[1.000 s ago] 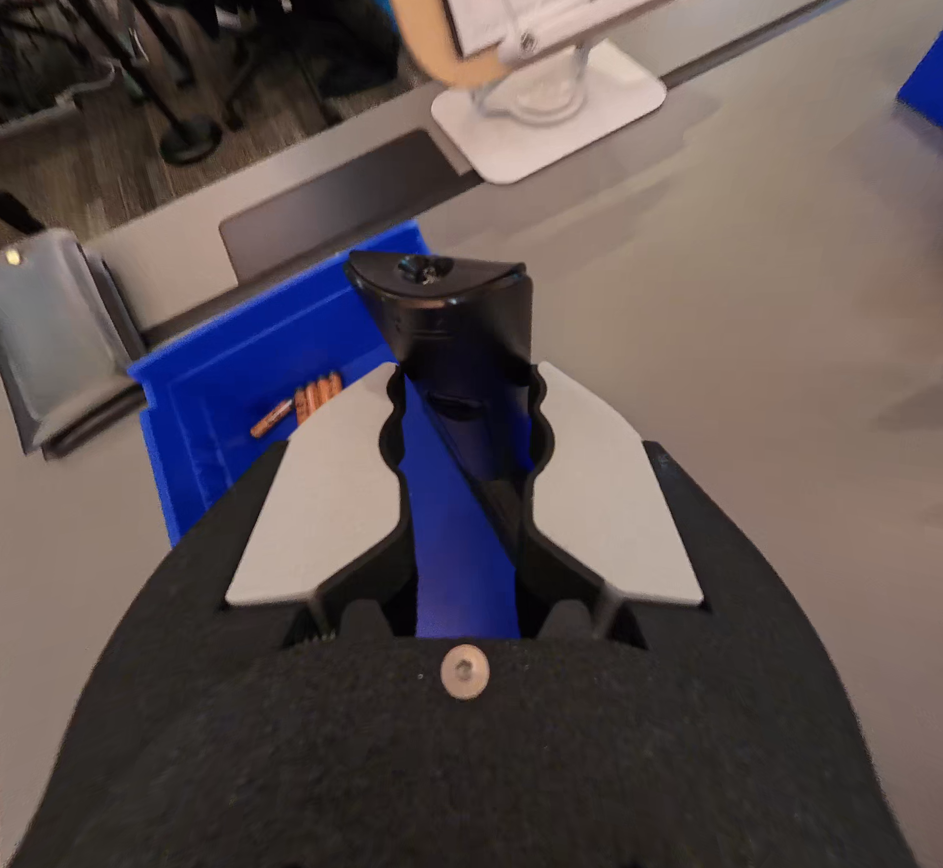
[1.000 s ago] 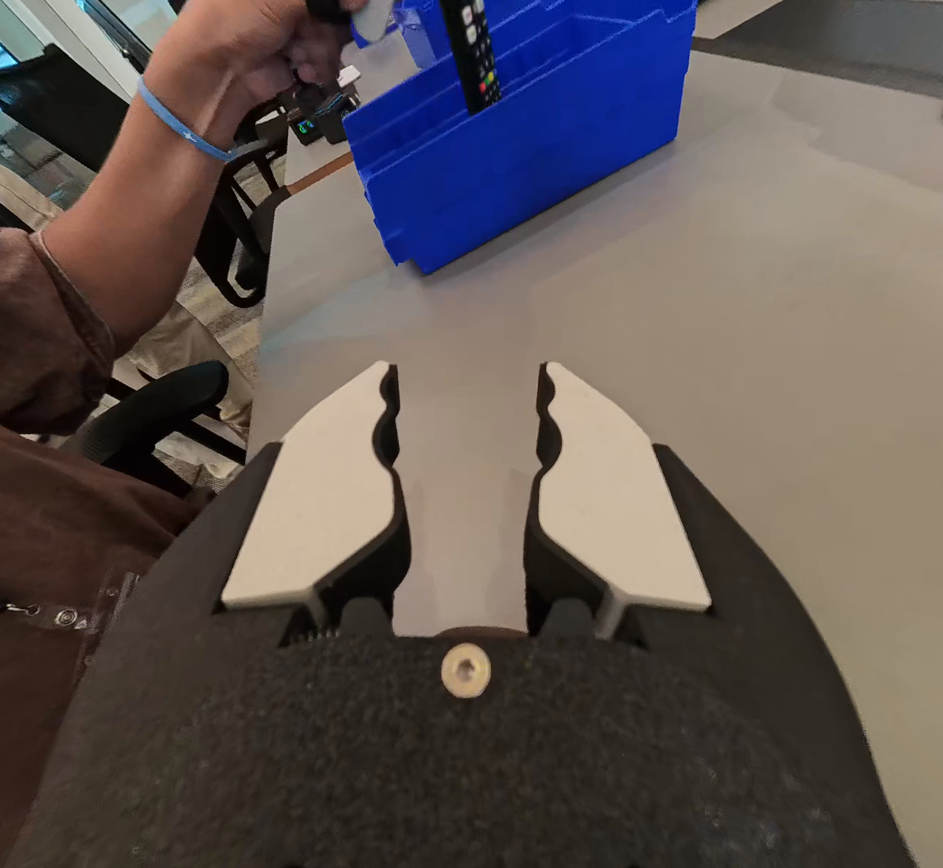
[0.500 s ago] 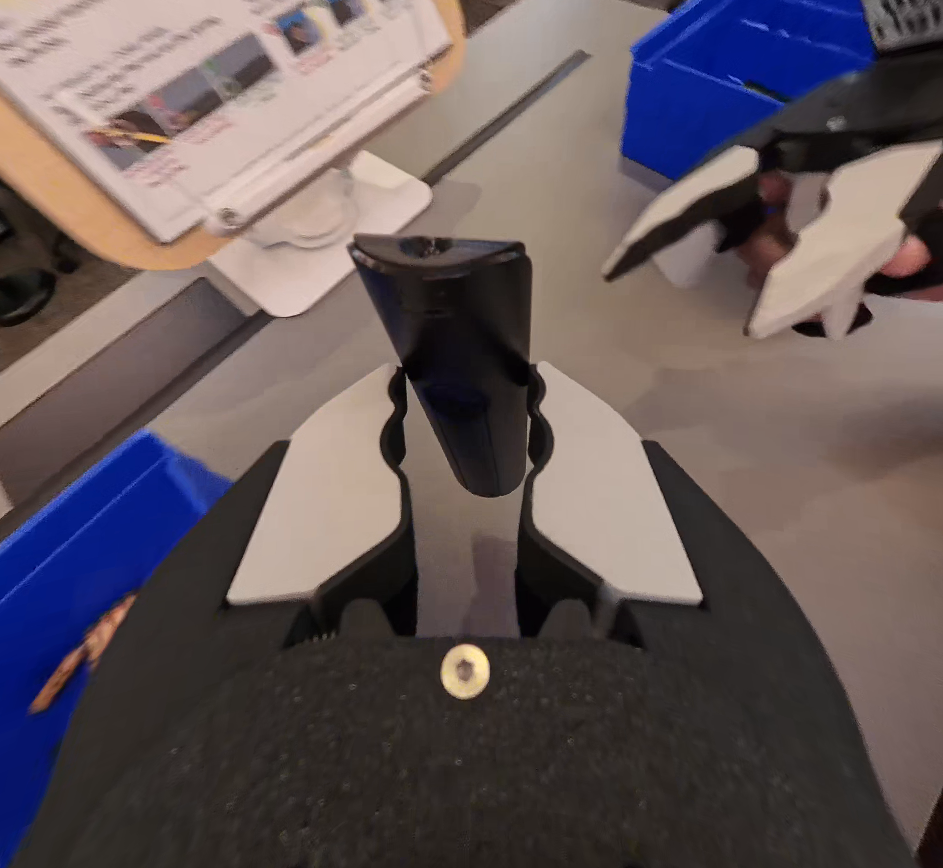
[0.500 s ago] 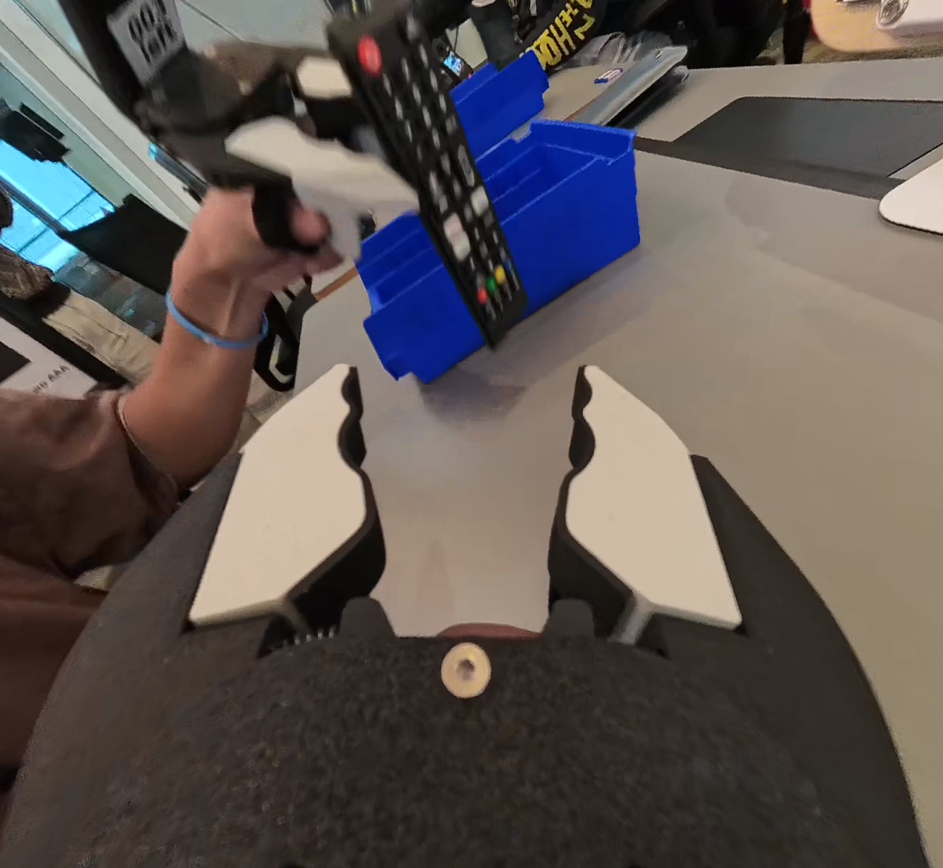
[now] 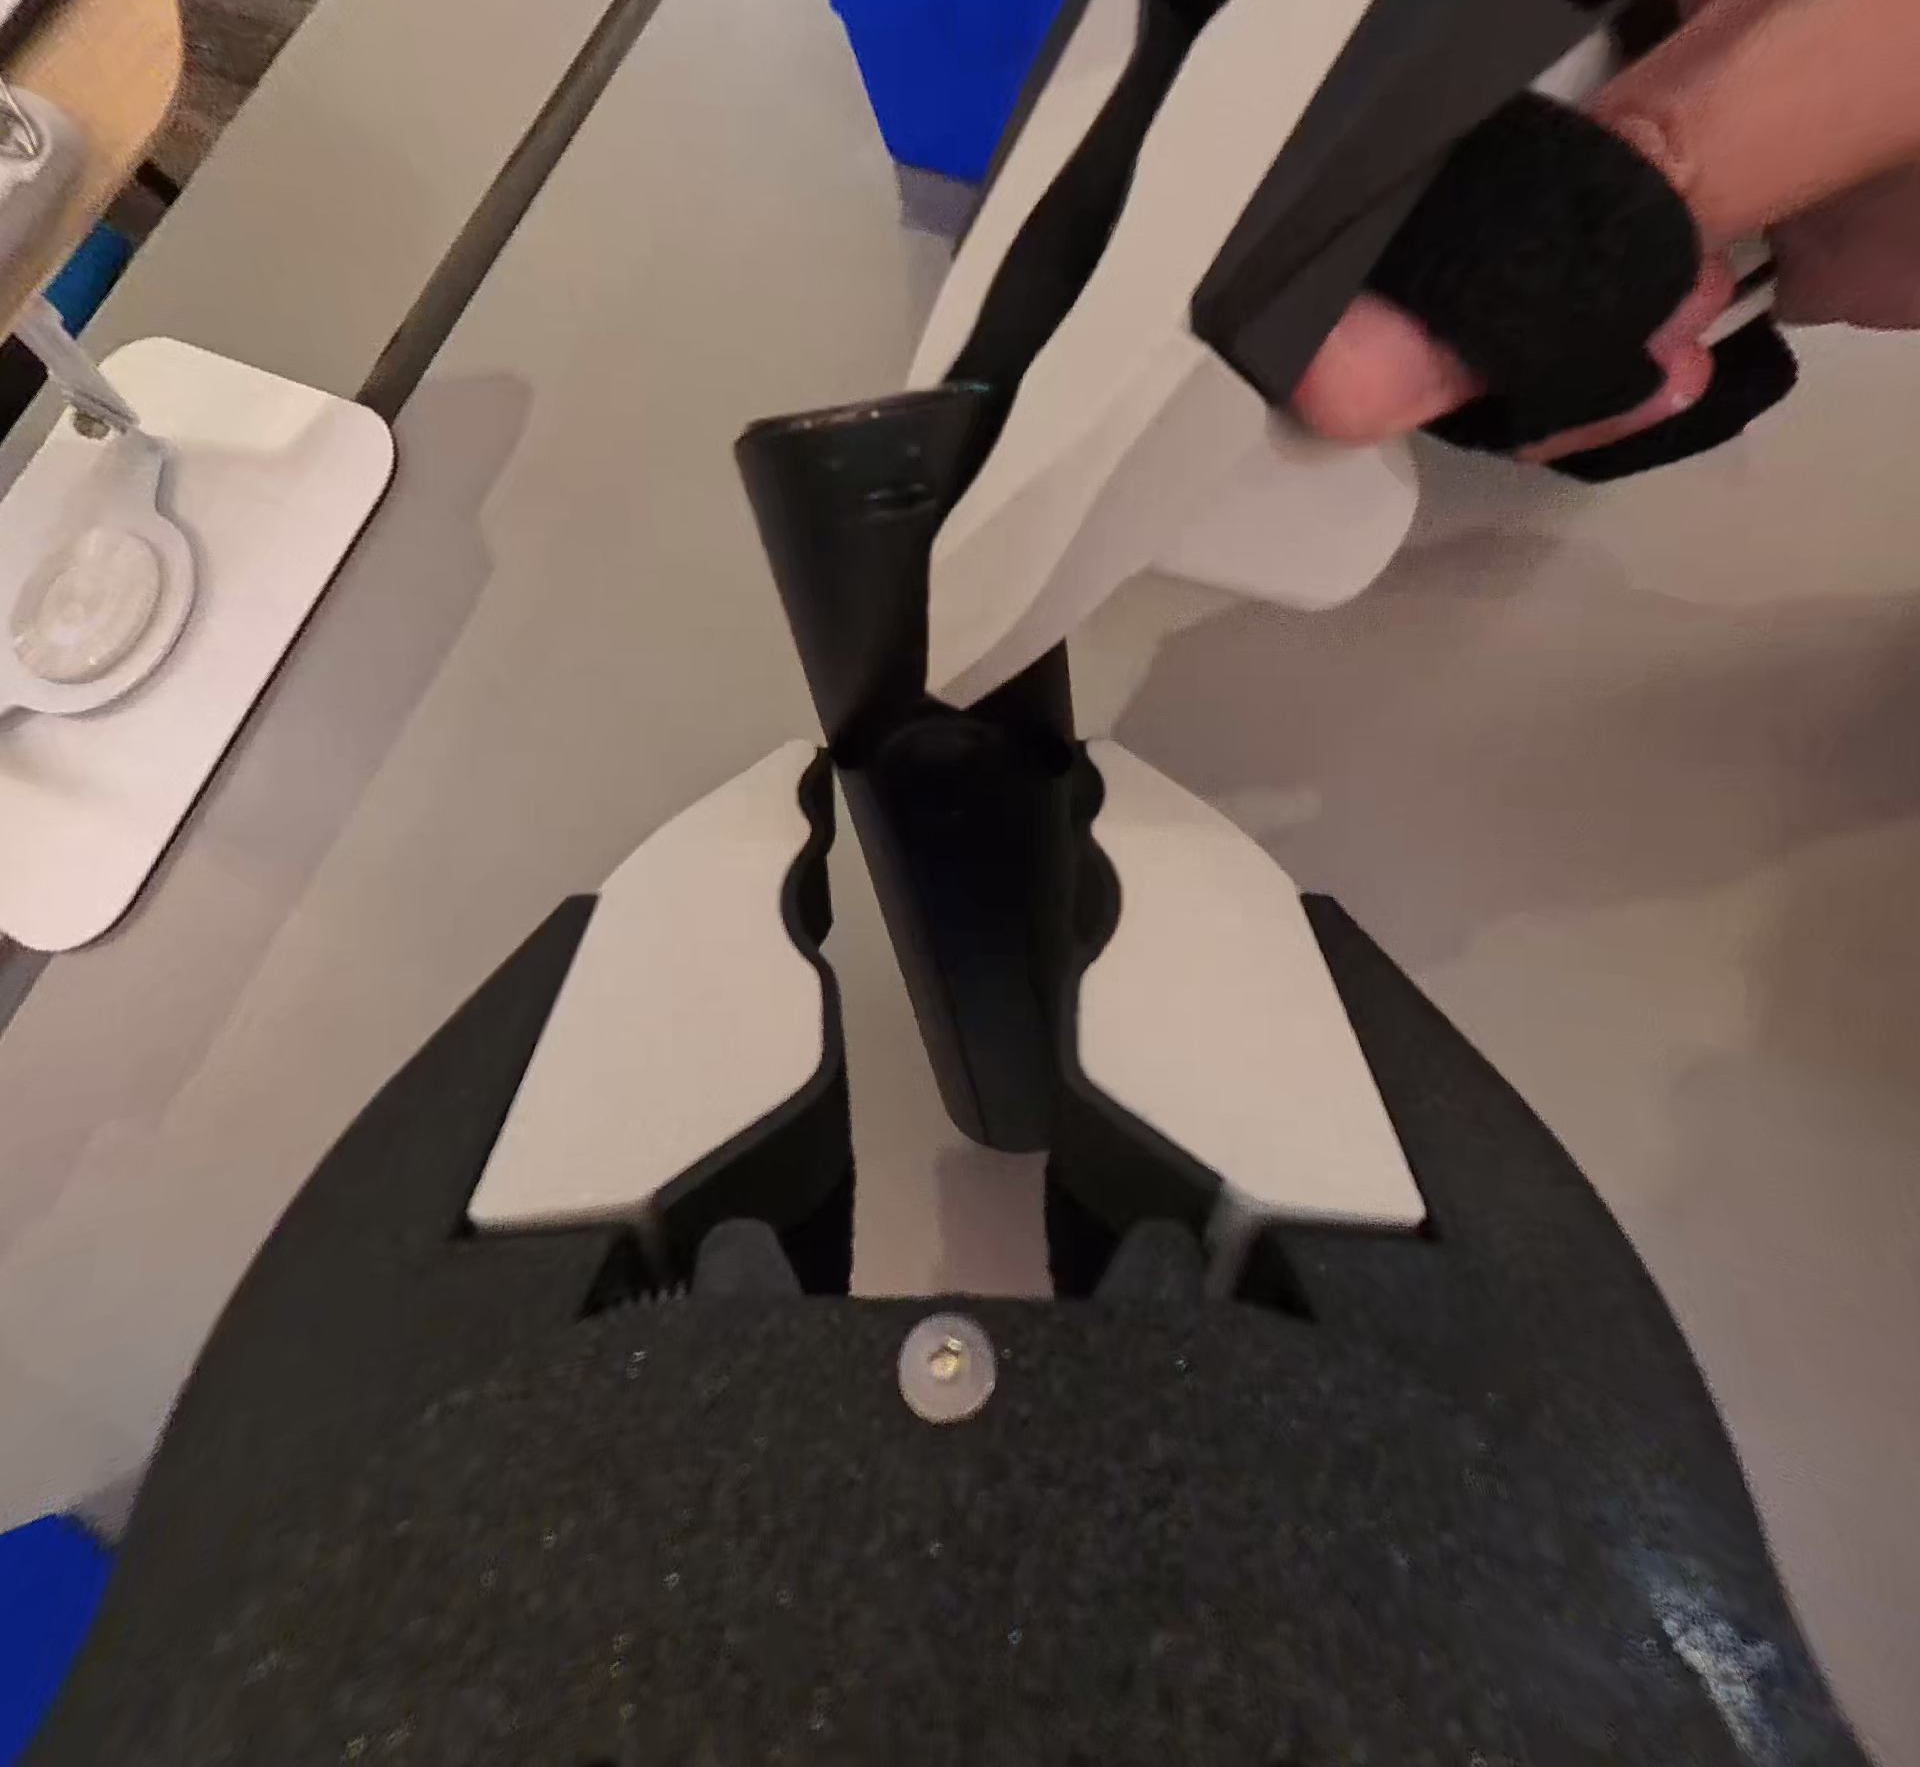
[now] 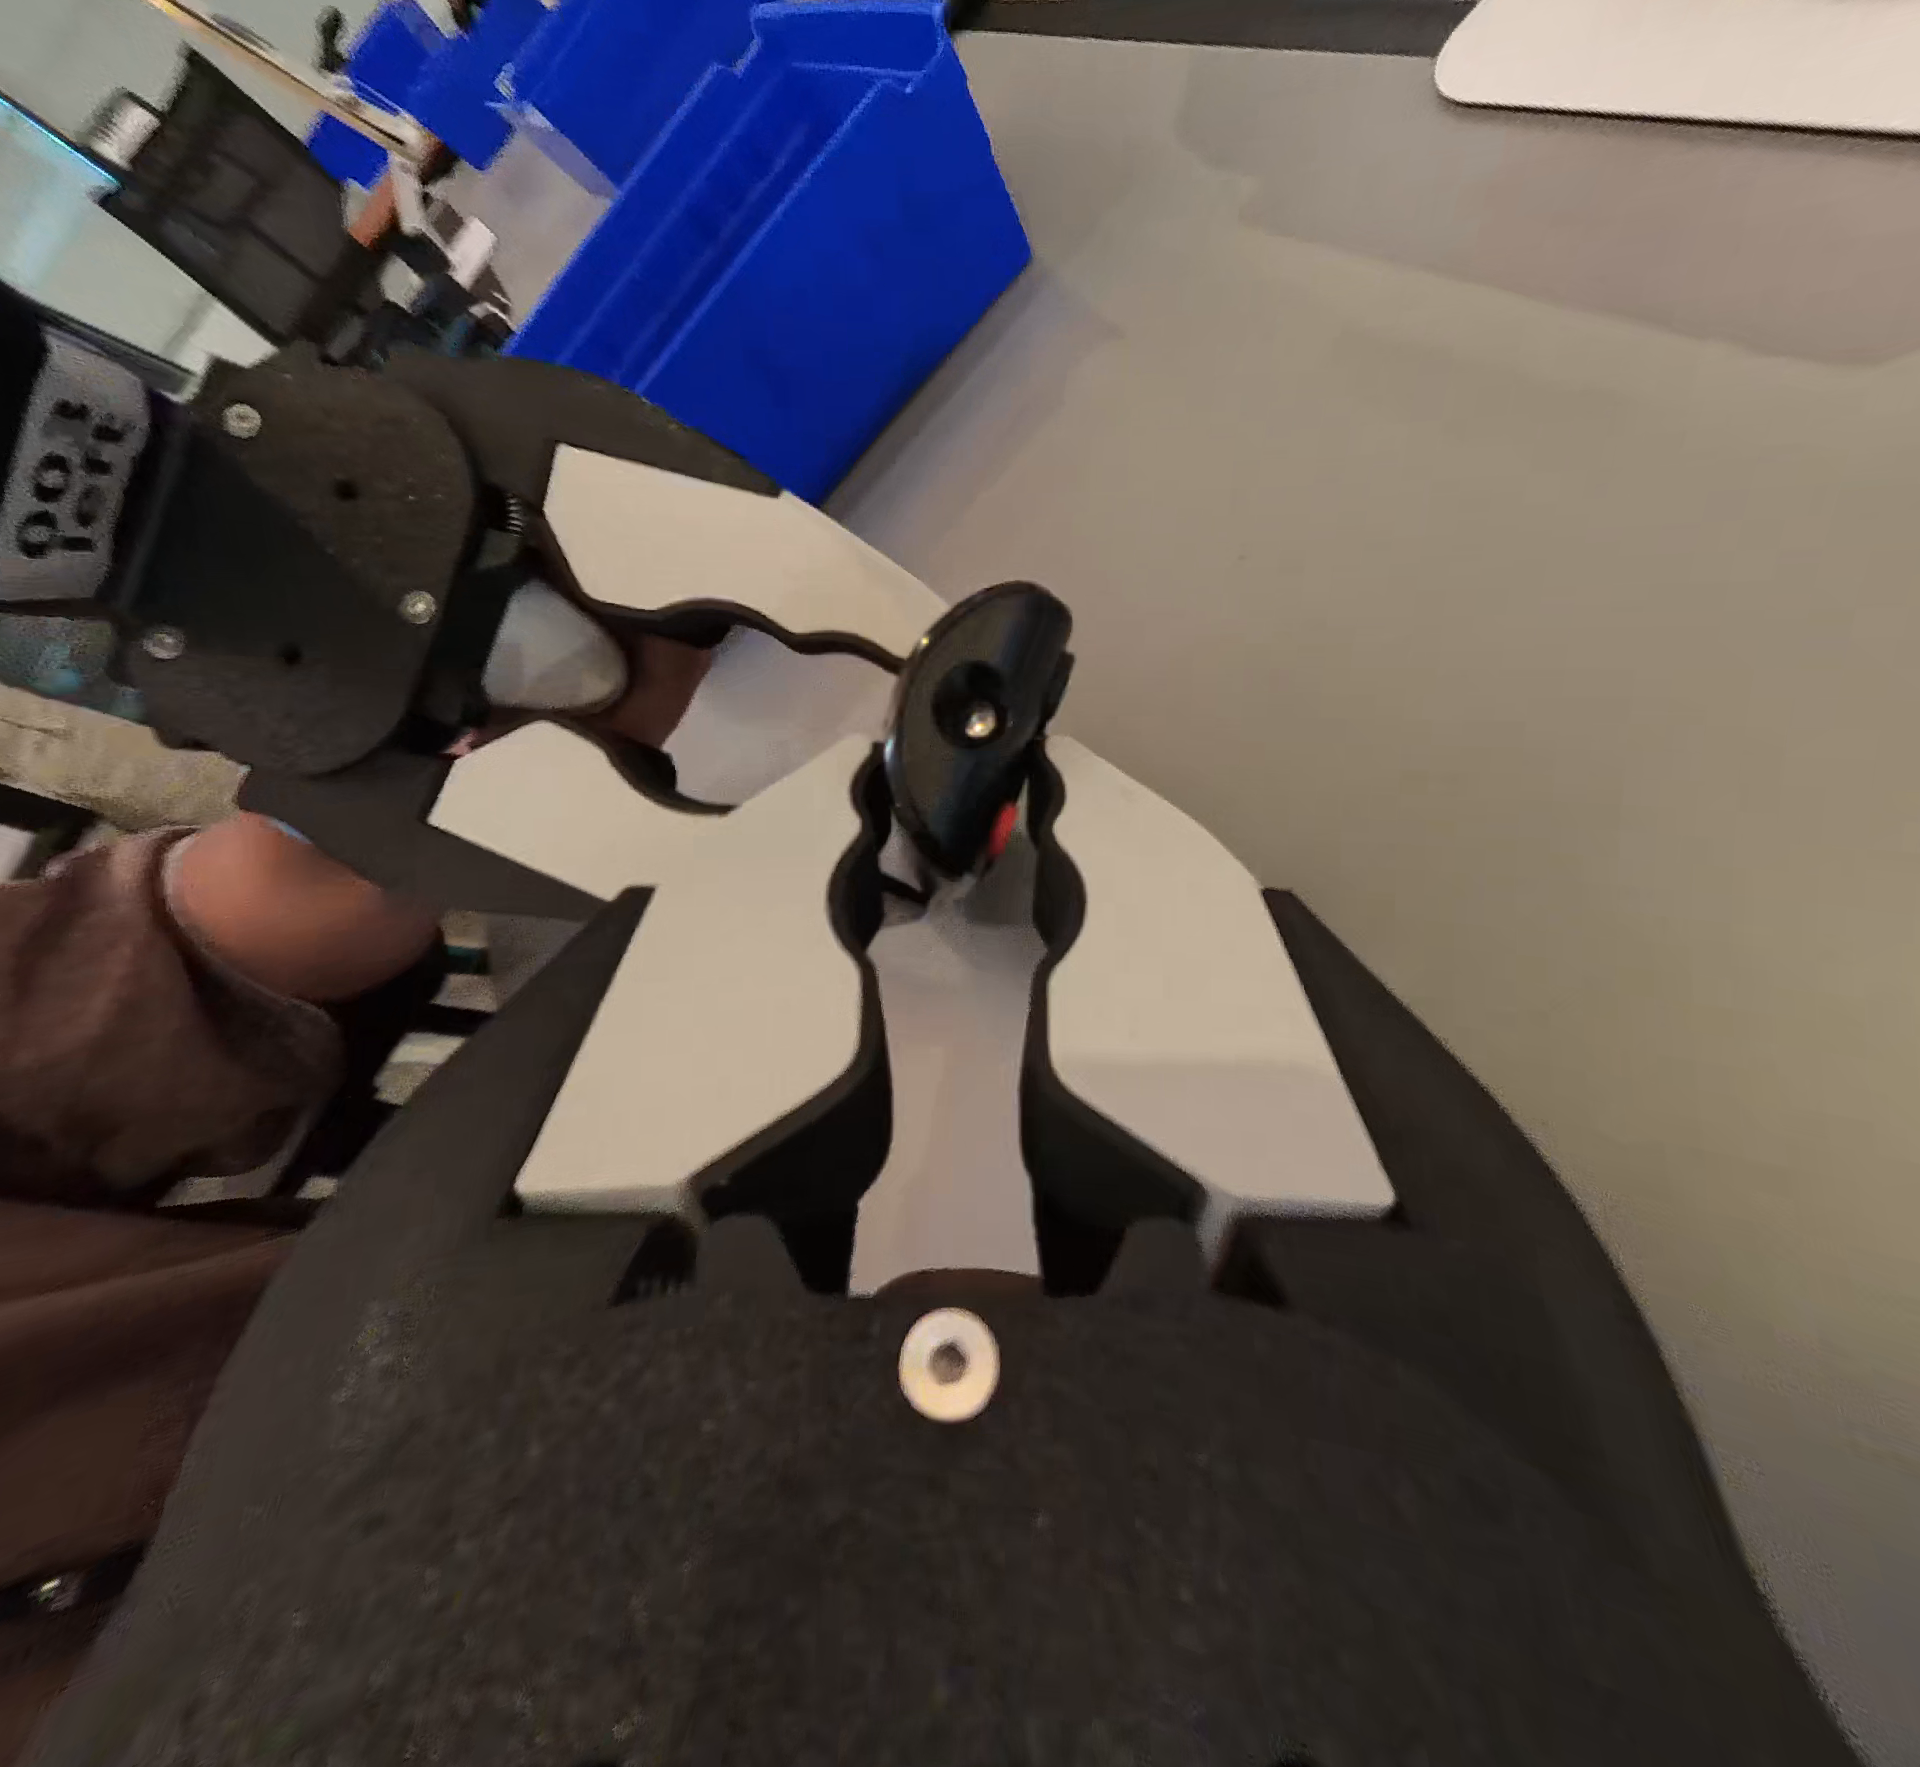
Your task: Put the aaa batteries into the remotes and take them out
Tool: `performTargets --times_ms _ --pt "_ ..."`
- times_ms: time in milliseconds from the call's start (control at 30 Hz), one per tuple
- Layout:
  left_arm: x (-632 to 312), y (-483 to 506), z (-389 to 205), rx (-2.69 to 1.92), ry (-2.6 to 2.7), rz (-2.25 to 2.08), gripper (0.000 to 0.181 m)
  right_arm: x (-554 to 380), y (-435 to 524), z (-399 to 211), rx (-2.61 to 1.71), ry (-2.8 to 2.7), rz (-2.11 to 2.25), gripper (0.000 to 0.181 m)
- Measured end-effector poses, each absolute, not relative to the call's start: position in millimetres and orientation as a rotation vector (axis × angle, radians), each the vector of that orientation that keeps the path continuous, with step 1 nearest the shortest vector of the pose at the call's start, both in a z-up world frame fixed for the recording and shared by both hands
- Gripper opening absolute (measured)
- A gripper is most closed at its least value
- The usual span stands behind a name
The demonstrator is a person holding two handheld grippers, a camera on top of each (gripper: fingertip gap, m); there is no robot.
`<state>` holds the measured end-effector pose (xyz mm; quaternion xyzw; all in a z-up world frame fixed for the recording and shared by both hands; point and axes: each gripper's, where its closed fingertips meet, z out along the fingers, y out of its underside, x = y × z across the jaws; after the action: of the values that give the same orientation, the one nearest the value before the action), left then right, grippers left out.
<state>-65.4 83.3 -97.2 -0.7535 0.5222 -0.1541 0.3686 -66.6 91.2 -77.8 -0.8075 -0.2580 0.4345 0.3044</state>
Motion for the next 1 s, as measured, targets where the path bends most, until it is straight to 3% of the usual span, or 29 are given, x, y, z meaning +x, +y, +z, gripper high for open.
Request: performTargets --times_ms 67,167,500,633,800,933,1000 --pt "-65 82 -93 -1.924 1.335 -0.427 0.039 -58 92 -79 -2.133 -0.634 1.194 0.023" --pt "-80 83 -92 -1.934 1.298 -0.465 0.048 -47 94 -78 -2.107 -0.612 1.213 0.023" --pt "-89 45 -86 -1.929 1.346 -1.033 0.055 -68 75 -30 -1.932 -0.871 1.297 0.023" --pt "-85 42 -85 -1.924 1.325 -1.106 0.039 -84 70 -22 -1.880 -0.942 1.369 0.023" --pt "-83 41 -83 -1.979 1.147 -1.315 0.034 -98 79 -18 -1.802 -0.926 1.410 0.024" --pt "-93 62 -80 -1.996 0.861 -1.377 0.032 -91 90 -15 -1.727 -0.789 1.338 0.063" --pt "-104 78 -78 -1.994 0.686 -1.380 0.030 -83 86 -29 -1.737 -0.773 1.212 0.068"
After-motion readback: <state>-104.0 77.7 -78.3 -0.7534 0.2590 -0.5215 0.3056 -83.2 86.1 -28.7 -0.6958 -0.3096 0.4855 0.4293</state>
